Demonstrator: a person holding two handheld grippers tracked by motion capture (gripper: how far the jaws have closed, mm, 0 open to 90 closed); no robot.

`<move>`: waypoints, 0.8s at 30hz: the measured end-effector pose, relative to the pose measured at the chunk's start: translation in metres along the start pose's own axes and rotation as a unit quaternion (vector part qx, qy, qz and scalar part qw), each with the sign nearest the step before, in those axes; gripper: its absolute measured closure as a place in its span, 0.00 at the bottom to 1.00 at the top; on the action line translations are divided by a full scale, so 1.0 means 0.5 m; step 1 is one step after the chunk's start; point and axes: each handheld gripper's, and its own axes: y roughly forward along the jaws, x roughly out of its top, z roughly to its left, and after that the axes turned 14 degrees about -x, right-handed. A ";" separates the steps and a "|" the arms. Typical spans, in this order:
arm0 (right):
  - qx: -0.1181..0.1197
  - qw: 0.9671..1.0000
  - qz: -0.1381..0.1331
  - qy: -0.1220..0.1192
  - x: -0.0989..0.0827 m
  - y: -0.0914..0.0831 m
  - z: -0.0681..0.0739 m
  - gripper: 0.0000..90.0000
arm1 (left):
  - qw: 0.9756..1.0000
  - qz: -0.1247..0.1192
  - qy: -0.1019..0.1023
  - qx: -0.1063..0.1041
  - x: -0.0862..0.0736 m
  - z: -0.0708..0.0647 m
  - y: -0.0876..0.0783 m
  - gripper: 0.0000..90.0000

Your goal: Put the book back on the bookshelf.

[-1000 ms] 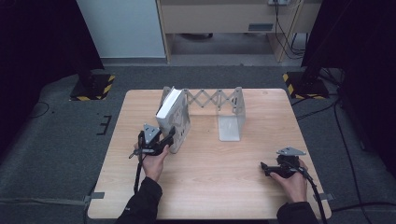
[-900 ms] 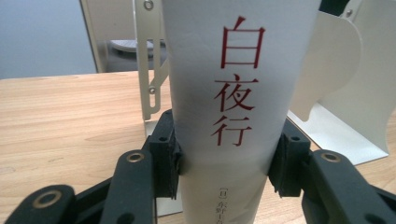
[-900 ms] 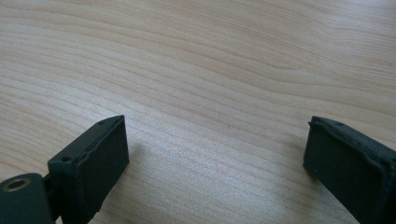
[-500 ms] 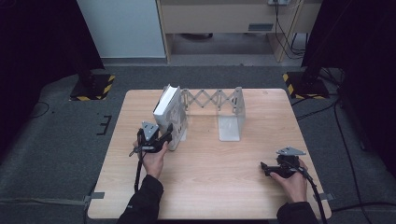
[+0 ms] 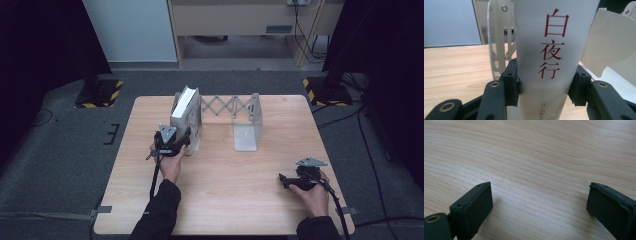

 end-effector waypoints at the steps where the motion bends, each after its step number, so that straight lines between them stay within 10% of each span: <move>1: 0.000 1.000 0.000 0.000 0.000 0.000 0.000 0.08 | 1.000 -0.001 -0.001 -0.001 0.000 0.001 0.002 0.57; 12: 0.001 1.000 0.000 -0.001 0.000 0.000 0.000 0.08 | 0.998 0.018 -0.006 -0.062 -0.026 0.021 -0.040 0.54; 24: 0.001 1.000 0.000 0.000 0.000 0.000 0.000 0.08 | 0.998 0.023 -0.014 -0.050 -0.024 0.001 -0.024 0.57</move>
